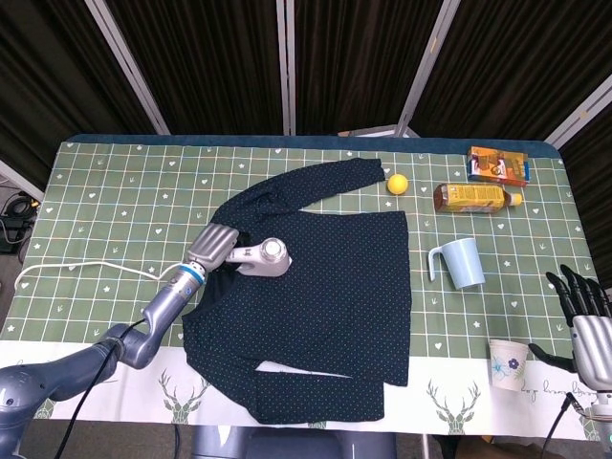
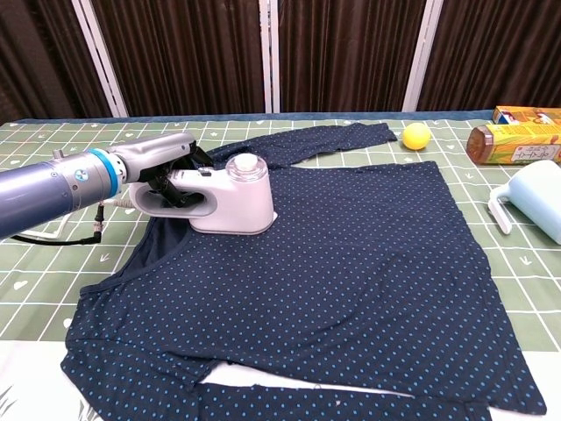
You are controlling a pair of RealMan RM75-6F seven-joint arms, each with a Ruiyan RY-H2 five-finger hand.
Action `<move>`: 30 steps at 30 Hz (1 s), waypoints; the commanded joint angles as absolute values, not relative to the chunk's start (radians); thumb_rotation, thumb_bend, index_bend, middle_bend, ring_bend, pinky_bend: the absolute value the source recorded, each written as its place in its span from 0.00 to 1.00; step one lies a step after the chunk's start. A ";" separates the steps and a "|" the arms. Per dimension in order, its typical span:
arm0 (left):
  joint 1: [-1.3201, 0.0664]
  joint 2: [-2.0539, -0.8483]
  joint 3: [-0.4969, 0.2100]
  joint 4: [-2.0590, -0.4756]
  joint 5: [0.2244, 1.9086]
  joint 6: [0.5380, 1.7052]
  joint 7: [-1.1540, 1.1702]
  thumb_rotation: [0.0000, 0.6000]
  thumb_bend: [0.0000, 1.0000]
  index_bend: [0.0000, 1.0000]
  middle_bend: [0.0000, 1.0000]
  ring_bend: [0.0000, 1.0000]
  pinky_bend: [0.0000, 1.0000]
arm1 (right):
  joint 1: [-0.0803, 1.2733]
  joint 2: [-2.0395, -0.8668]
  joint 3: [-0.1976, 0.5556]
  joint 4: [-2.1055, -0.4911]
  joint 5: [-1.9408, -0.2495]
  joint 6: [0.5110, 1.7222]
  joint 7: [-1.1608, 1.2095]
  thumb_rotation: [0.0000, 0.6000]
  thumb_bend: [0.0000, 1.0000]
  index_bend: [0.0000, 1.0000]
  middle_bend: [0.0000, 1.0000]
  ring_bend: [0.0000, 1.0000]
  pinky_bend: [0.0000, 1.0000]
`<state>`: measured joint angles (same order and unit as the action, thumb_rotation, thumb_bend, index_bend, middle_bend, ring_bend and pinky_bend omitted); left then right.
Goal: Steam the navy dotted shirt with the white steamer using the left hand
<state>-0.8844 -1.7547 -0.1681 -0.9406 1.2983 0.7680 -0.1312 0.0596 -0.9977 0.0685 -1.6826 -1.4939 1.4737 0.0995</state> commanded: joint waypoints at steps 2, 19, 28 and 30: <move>-0.887 -1.756 -0.169 -0.951 1.305 0.773 -0.134 1.00 0.69 0.92 0.83 0.78 1.00 | 0.059 -0.998 0.068 -1.683 -1.495 1.474 0.100 1.00 0.00 0.00 0.00 0.00 0.00; -0.919 -1.823 -0.177 -1.013 1.310 0.774 -0.082 1.00 0.69 0.92 0.83 0.78 1.00 | 0.059 -0.996 0.066 -1.681 -1.497 1.474 0.105 1.00 0.00 0.00 0.00 0.00 0.00; -0.927 -1.836 -0.178 -1.044 1.303 0.776 -0.037 1.00 0.69 0.92 0.83 0.78 1.00 | 0.058 -0.994 0.066 -1.680 -1.499 1.477 0.109 1.00 0.00 0.00 0.00 0.00 0.00; -0.927 -1.836 -0.179 -1.046 1.301 0.776 -0.031 1.00 0.69 0.92 0.83 0.78 1.00 | 0.058 -0.994 0.066 -1.680 -1.499 1.478 0.110 1.00 0.00 0.00 0.00 0.00 0.00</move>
<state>-0.9270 -1.8357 -0.1790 -1.0452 1.3015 0.7762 -0.0315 0.0580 -0.9940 0.0661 -1.6800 -1.4989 1.4777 0.1099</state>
